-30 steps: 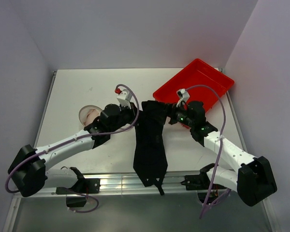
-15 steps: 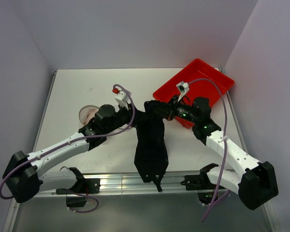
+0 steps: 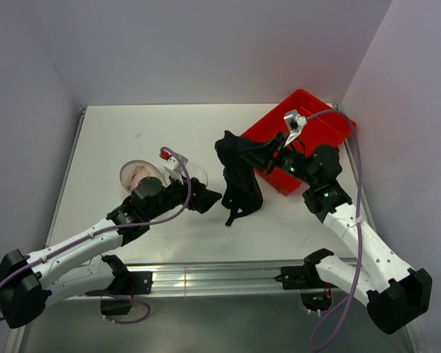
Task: Place the bra in the laundry bag and zip it closed
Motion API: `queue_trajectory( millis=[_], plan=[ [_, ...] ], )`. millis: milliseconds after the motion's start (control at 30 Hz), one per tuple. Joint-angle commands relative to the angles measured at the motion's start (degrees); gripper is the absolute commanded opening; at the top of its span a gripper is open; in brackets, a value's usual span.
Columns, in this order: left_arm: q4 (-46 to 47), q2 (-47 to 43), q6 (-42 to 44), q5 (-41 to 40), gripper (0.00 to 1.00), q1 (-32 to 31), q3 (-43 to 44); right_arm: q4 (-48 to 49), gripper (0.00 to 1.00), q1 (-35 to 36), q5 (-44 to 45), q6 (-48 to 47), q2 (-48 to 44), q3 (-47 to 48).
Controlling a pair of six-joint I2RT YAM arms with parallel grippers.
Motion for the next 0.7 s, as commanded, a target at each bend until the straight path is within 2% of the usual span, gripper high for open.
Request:
queue_trajectory(
  millis=[0, 233, 500, 667],
  plan=[
    [3.4, 1.1, 1.0, 1.6, 0.94, -0.3, -1.6, 1.0, 0.00, -0.3, -2.1, -0.1, -1.2, 4.0],
    [6.9, 2.8, 5.2, -0.6, 0.97, -0.3, -2.4, 0.5, 0.00, -0.3, -5.0, 0.6, -2.1, 7.8],
    [10.6, 1.3, 9.3, -3.7, 0.99, -0.3, -4.4, 5.0, 0.00, -0.3, -11.7, 5.3, -2.3, 9.8],
    [12.9, 0.9, 11.2, -0.5, 0.99, -0.3, -4.0, 9.3, 0.00, -0.3, -17.5, 8.4, -1.9, 10.6]
  ],
)
